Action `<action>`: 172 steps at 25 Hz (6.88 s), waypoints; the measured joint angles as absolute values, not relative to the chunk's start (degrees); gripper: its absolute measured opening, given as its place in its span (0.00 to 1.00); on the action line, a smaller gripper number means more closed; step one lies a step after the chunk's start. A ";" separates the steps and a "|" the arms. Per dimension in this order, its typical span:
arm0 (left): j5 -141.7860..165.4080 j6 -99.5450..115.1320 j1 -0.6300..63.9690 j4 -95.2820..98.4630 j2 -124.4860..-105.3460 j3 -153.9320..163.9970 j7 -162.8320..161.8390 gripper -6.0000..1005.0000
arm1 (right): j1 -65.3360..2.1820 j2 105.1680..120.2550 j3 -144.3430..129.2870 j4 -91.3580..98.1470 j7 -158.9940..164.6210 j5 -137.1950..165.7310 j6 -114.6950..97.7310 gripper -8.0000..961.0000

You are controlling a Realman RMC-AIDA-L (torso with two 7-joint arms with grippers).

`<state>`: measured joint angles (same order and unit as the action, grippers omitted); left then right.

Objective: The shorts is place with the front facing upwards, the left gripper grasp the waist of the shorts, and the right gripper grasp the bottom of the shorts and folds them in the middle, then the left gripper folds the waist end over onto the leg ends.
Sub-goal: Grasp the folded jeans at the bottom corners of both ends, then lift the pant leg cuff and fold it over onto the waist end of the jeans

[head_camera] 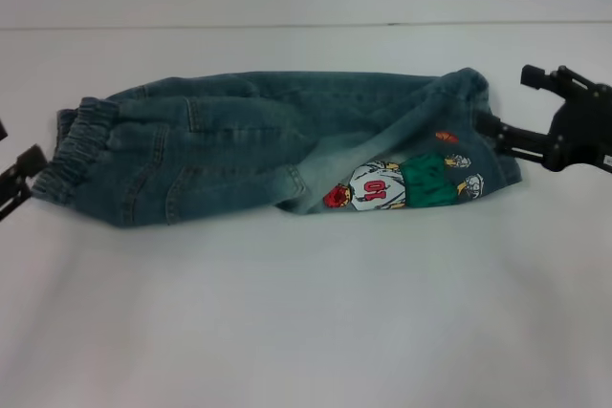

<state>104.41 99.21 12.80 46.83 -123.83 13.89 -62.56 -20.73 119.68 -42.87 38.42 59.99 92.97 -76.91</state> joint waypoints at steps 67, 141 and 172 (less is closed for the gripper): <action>121.70 75.06 17.46 40.75 -122.56 11.99 -57.77 0.91 | -33.34 119.66 -58.36 13.94 33.94 91.47 -74.72 0.01; 127.54 67.40 22.65 43.21 -122.08 23.47 -70.43 0.64 | -30.62 119.98 -59.23 19.53 37.63 95.94 -76.77 0.04; 116.62 84.81 24.90 63.46 -123.80 26.02 -90.60 0.04 | -32.14 120.49 -58.63 15.72 38.99 81.57 -67.68 0.05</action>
<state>116.62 84.81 24.90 63.46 -123.80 26.02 -90.60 -32.14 120.49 -58.63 15.72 39.00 81.57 -67.68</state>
